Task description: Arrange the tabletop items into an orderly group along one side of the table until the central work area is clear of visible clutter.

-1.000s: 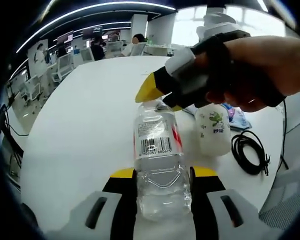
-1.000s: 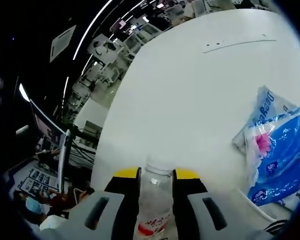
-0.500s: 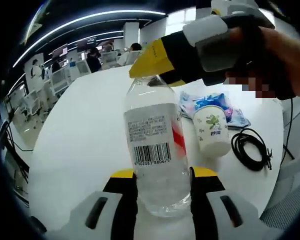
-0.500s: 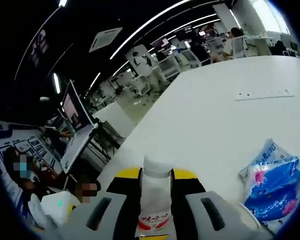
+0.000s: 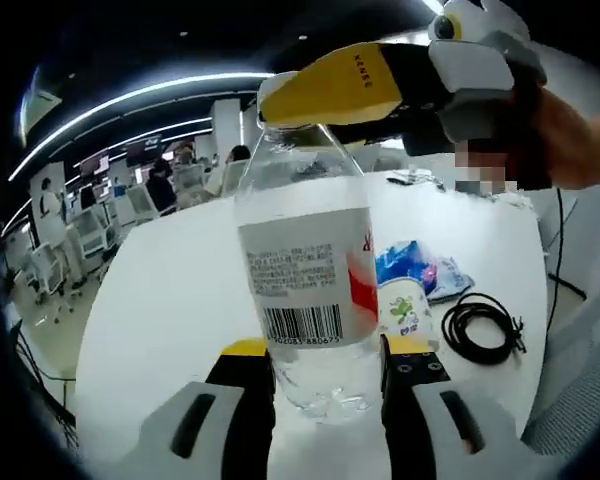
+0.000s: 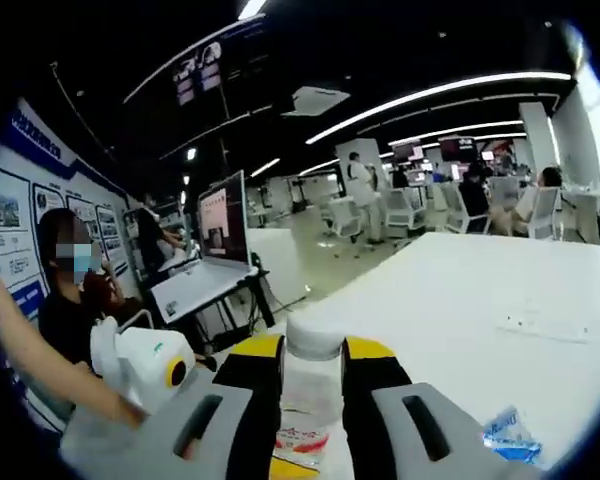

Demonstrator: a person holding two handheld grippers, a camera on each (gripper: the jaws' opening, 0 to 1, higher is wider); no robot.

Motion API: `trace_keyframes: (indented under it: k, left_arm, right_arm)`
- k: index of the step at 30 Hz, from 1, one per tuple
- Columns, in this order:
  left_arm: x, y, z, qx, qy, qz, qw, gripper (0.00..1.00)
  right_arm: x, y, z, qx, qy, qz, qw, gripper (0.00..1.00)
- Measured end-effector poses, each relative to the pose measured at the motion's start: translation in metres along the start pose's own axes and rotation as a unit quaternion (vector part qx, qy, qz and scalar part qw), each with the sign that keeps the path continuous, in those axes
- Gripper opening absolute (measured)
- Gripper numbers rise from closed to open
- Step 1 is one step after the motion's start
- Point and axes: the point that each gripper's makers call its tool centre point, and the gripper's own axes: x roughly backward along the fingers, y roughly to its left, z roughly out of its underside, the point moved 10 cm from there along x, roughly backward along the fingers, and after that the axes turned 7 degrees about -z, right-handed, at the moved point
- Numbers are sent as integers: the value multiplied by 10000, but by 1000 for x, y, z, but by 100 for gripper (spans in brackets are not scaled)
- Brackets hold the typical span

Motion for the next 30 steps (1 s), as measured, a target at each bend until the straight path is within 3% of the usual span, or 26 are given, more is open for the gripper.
trace_keyframes:
  k: [2,5,6,9,12,16,21,27,30]
  left_arm:
    - [3,1,-7,-34,-162,296,9994,36]
    - [9,2,-17,77,-463,1163,9921,36]
    - [11,3,-21,-65,-545,1345,9894,36]
    - [15,4,-30,-351,-671,1720,9822,36]
    - [18,2,-35,-394,-627,2084,9752,36]
    - [21,-6,-42,-431,-511,2590,9636,36]
    - [18,-7,-46,-426,-503,2555,9646,37]
    - [17,-10,-48,-340,-386,2305,9717,38]
    - [16,-6,-48,-133,-420,1950,9798,39]
  right_arm:
    - [4,0,-8,139,-55,-277,9995,20]
    - [9,4,-20,462,-247,-942,9942,21]
    - [9,7,-24,499,-330,-1355,9890,22]
    - [11,15,-34,767,-297,-2042,9755,22]
    - [12,20,-41,958,-65,-2396,9661,23]
    - [12,27,-45,814,-26,-2709,9591,22]
    - [14,29,-48,754,-107,-2657,9610,21]
    - [16,25,-47,726,-201,-2438,9669,21]
    - [16,17,-47,582,-365,-2215,9727,20]
